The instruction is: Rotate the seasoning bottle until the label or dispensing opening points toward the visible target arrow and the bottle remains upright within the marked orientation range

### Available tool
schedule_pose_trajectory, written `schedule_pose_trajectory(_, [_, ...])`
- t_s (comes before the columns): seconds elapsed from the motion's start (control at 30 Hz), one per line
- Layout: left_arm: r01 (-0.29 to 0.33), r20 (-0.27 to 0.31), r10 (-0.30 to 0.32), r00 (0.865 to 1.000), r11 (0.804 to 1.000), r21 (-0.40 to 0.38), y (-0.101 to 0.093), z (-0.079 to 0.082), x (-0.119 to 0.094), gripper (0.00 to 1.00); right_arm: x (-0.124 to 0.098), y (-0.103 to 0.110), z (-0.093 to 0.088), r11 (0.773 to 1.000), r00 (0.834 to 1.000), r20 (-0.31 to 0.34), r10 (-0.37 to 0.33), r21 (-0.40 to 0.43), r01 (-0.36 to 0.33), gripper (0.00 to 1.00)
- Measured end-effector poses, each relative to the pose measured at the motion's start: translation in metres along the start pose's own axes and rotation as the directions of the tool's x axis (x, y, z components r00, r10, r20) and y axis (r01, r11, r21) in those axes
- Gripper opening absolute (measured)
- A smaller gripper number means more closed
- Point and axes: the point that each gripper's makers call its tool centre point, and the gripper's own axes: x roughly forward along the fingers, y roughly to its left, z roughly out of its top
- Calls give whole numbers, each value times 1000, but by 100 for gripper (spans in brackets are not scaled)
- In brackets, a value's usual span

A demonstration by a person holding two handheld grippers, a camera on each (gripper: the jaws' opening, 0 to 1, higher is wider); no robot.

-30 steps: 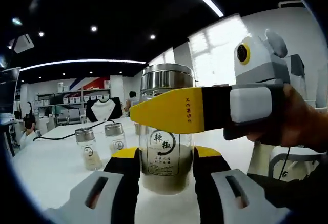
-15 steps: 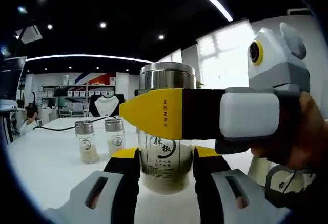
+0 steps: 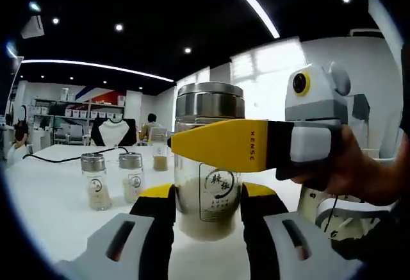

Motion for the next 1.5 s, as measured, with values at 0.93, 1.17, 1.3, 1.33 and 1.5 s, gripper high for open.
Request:
schedule_pose_trajectory(0.93, [189,-33,-191,981,981,-50,-22,-6,-6,44,-15,26,8,939,941,24,337,57,-338,40])
schedule_pose_trajectory(1.17, [152,-38,-152,988,988,-7,-22,-2,-6,42,-16,23,11,939,942,64,329,87,-334,40])
schedule_pose_trajectory(1.3, [103,-39,-102,994,994,38,-16,-2,-3,42,-14,20,13,953,954,60,294,57,-297,40])
schedule_pose_trajectory(1.33, [90,-39,-88,995,995,47,-14,-3,-3,42,-13,20,13,957,958,51,283,47,-285,40])
schedule_pose_trajectory(1.5, [36,-41,-33,999,997,62,-8,-5,-1,42,-9,12,16,977,976,45,211,34,-213,40])
